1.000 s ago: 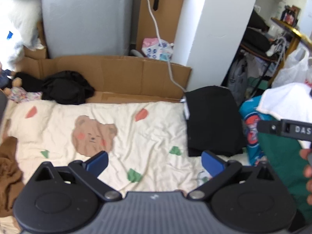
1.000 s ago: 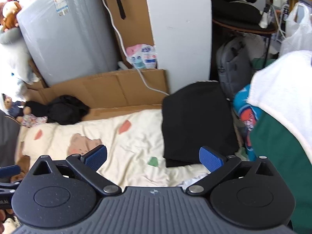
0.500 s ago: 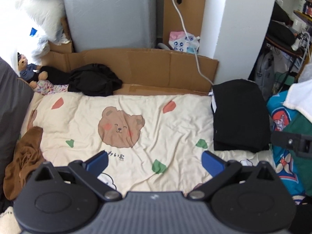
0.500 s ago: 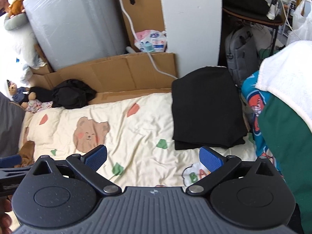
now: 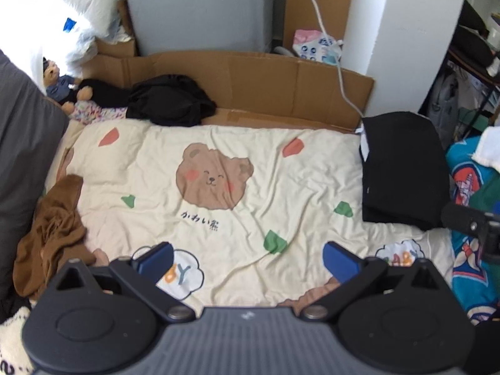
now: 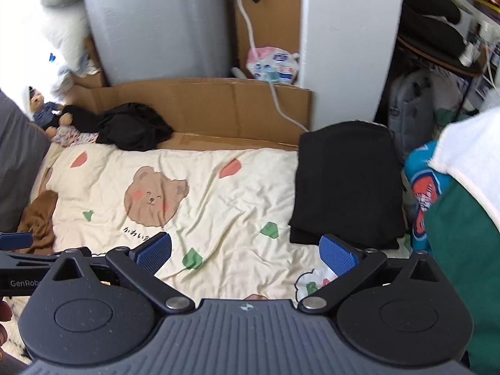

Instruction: Fold clothes

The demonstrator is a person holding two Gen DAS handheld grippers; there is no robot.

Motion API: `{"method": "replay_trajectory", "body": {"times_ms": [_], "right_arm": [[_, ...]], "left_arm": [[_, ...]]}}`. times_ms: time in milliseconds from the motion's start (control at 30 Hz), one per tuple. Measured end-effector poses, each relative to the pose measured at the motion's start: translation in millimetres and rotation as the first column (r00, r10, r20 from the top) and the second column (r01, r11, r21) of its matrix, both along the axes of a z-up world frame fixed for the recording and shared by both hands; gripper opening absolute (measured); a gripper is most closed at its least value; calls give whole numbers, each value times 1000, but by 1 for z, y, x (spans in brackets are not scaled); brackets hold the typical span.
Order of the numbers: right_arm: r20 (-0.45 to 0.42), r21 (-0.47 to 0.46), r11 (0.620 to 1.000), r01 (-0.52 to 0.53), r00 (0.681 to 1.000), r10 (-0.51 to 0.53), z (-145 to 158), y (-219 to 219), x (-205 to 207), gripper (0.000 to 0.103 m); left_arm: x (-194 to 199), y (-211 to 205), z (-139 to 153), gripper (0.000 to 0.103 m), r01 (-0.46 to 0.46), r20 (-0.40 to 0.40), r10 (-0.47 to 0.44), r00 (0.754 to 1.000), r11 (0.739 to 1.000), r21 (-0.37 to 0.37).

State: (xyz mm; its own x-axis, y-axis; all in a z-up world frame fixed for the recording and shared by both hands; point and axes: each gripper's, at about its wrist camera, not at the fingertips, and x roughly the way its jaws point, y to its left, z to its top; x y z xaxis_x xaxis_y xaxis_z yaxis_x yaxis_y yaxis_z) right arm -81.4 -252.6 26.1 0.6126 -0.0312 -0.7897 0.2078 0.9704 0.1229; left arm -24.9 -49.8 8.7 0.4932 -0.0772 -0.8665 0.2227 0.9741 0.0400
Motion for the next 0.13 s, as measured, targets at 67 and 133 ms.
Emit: {"method": "replay_trajectory", "body": {"times_ms": [67,133], "right_arm": [[-2,20,1000,-6,1000,6,0,2,5,103],[-7,31,999,-12,1000,12,-2,1,11,103]], "left_arm": [[5,2,1,103,-1,-8,1,1000,1000,-7],[12,4,-1,103,-7,-17,7,1000,1000,-7]]}}
